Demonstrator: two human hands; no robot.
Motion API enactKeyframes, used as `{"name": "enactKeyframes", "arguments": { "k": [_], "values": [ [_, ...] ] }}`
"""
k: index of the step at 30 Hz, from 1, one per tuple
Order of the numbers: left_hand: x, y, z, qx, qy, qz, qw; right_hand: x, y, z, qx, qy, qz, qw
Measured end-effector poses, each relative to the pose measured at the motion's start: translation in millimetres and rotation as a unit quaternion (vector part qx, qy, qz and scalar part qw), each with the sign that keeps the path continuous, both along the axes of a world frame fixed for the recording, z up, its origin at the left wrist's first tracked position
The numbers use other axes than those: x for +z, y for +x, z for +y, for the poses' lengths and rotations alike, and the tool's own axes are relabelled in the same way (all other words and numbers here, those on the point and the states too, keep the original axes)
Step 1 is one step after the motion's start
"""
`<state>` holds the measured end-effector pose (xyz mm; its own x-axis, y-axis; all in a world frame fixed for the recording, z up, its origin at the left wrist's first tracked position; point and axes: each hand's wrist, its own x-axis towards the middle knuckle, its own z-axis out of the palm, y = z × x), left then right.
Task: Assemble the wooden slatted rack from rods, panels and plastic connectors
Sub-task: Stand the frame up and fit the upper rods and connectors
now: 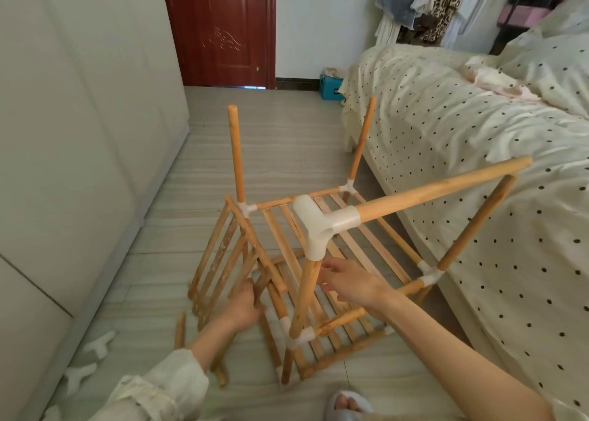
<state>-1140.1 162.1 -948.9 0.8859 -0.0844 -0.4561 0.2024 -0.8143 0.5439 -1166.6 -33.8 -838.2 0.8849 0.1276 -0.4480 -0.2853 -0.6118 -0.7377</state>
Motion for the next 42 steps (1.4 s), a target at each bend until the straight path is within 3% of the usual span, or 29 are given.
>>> {"name": "enactKeyframes", "arguments": {
  "k": [7, 12, 18, 24, 28, 32, 35, 37, 39, 42],
  "values": [
    [-20.2, 4.5, 1.3, -0.033, 0.008, -0.115, 0.993, -1.0, 0.9, -7.9, 0.058, -0.022, 0.007, 0.998],
    [12.2, 2.3, 6.2, -0.050, 0.023, -0.174, 0.983, 5.9, -6.0, -17.1, 0.059, -0.049, 0.010, 0.997],
    [73.6, -14.5, 34.5, -0.078, 0.079, -0.265, 0.958, 30.6, -25.8, -20.7, 0.151, -0.145, -0.006, 0.978],
    [140.1, -44.5, 50.3, -0.091, 0.118, -0.335, 0.930, 76.9, -51.9, -20.4, 0.195, -0.080, 0.019, 0.977],
    [185.8, -60.8, 42.7, -0.118, 0.117, -0.389, 0.906, 131.0, -73.2, -24.1, 0.214, 0.055, -0.013, 0.975],
    [230.9, -72.1, 24.1, -0.154, 0.113, -0.441, 0.877, 182.6, -82.2, -26.1, 0.103, 0.241, -0.126, 0.957],
    [257.2, -80.4, 3.8, -0.182, 0.137, -0.482, 0.846, 201.7, -64.2, -14.0, -0.039, 0.206, -0.263, 0.942],
    [270.3, -87.7, -11.0, -0.209, 0.180, -0.518, 0.810, 210.3, -52.0, -0.4, -0.079, 0.204, -0.272, 0.937],
    [279.9, -93.9, -24.0, -0.231, 0.205, -0.563, 0.767, 216.7, -42.6, 12.1, -0.123, 0.268, -0.258, 0.920],
    [295.1, -94.2, -33.5, -0.241, 0.245, -0.603, 0.720, 223.6, -32.9, 22.7, -0.235, 0.355, -0.287, 0.858]
  ]
}}
